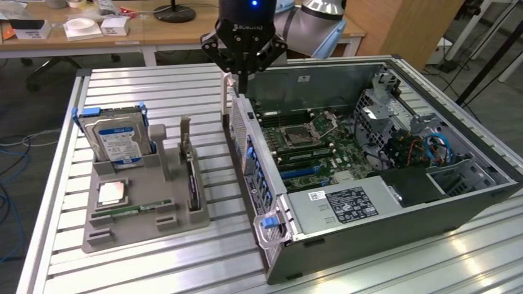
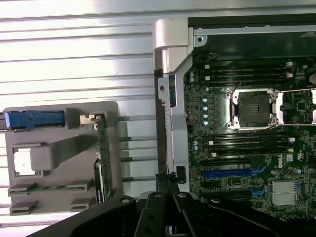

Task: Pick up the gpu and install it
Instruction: 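Reach for the gpu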

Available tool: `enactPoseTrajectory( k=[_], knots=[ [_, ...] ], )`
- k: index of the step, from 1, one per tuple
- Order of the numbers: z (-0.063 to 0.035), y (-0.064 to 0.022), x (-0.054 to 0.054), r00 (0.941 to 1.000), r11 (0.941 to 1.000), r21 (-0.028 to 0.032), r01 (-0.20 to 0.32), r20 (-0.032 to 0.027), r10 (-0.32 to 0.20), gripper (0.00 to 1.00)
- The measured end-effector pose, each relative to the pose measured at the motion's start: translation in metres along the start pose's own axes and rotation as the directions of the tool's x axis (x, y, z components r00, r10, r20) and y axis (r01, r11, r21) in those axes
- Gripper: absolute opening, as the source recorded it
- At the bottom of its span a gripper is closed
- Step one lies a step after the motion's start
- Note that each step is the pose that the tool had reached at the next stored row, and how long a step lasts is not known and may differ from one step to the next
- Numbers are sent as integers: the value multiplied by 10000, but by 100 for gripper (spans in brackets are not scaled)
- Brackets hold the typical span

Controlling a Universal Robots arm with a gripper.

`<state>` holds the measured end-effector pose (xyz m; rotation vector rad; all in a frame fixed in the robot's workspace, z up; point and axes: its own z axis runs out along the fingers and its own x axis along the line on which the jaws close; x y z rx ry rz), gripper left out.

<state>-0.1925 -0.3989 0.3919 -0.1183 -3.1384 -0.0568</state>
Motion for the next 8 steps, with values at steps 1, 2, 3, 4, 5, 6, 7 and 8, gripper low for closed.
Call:
enactPoseTrajectory(
  k=[1,2,3,4,5,6,7,8],
  knots=[
    [0,0,3,10000,10000,1,0,-1,0,11],
    [0,-1,6,10000,10000,1,0,-3,0,11],
    [0,-1,10,10000,10000,1,0,-4,0,11],
    [0,-1,13,10000,10000,1,0,-5,0,11],
    [0,-1,16,10000,10000,2,0,-6,0,11],
    [0,-1,19,10000,10000,3,0,-8,0,11],
    [0,-2,22,10000,10000,4,0,-10,0,11],
    [0,-2,24,10000,10000,4,1,-11,-1,11]
  ],
)
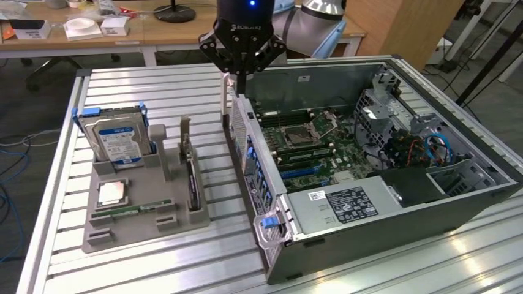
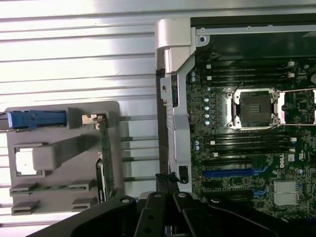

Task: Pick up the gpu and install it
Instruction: 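Reach for the gpu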

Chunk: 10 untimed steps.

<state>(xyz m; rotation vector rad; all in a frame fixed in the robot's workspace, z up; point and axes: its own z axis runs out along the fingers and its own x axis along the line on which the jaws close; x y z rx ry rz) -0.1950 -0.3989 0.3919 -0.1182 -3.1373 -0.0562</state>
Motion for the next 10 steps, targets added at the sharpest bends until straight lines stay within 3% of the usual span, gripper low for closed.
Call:
enactPoseTrajectory(
  k=[10],
  knots=[
    [1,-2,30,10000,10000,3,-1,-14,1,11]
  ],
)
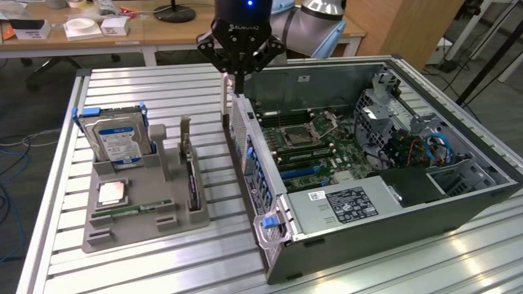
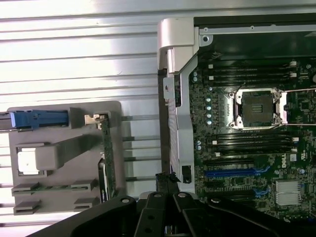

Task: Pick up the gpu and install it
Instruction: 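Reach for the gpu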

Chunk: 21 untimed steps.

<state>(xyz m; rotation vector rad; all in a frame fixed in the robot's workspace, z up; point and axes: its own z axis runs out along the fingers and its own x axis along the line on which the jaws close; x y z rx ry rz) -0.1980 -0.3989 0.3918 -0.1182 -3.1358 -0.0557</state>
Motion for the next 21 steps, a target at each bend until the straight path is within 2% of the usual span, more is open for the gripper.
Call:
enactPoseTrajectory(
  k=[21],
  knots=[
    [1,-4,51,10000,10000,14,-1,-34,1,11]
  ],
)
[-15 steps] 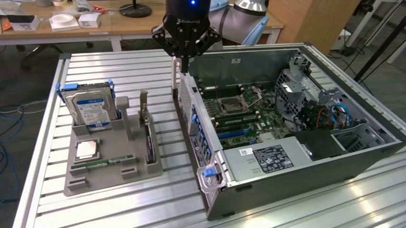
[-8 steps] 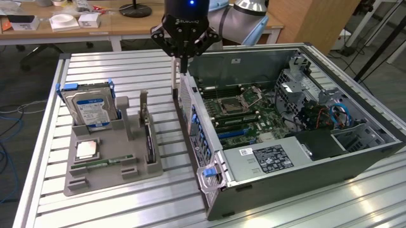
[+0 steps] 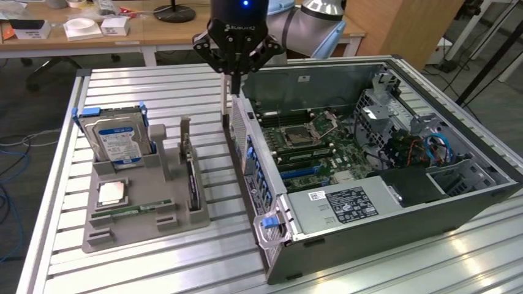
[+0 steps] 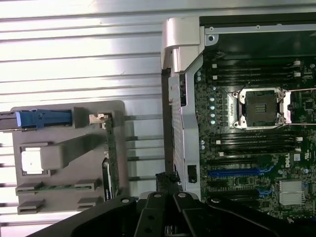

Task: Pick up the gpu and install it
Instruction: 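Reach for the gpu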

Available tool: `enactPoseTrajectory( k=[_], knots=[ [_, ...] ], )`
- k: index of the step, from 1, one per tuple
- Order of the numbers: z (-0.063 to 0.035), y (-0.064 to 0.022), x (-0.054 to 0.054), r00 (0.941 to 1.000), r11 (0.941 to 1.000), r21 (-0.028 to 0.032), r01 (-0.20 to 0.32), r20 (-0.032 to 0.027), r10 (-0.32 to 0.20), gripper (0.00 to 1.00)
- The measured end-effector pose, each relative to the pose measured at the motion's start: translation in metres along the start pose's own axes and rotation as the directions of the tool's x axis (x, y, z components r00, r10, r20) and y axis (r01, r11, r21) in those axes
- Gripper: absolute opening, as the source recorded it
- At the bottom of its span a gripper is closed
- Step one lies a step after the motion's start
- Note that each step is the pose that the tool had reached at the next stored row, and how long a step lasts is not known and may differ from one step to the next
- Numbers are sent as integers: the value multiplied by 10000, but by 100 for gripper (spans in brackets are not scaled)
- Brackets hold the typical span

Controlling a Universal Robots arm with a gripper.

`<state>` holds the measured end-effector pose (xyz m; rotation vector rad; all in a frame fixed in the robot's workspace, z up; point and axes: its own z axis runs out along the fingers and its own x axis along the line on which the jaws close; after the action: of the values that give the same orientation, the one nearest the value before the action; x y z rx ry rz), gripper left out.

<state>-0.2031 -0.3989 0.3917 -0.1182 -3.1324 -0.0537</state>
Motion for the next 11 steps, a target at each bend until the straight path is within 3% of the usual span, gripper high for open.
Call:
enactPoseTrajectory(
  k=[11],
  knots=[
    [1,-3,35,10000,10000,8,-1,-15,1,11]
  ],
)
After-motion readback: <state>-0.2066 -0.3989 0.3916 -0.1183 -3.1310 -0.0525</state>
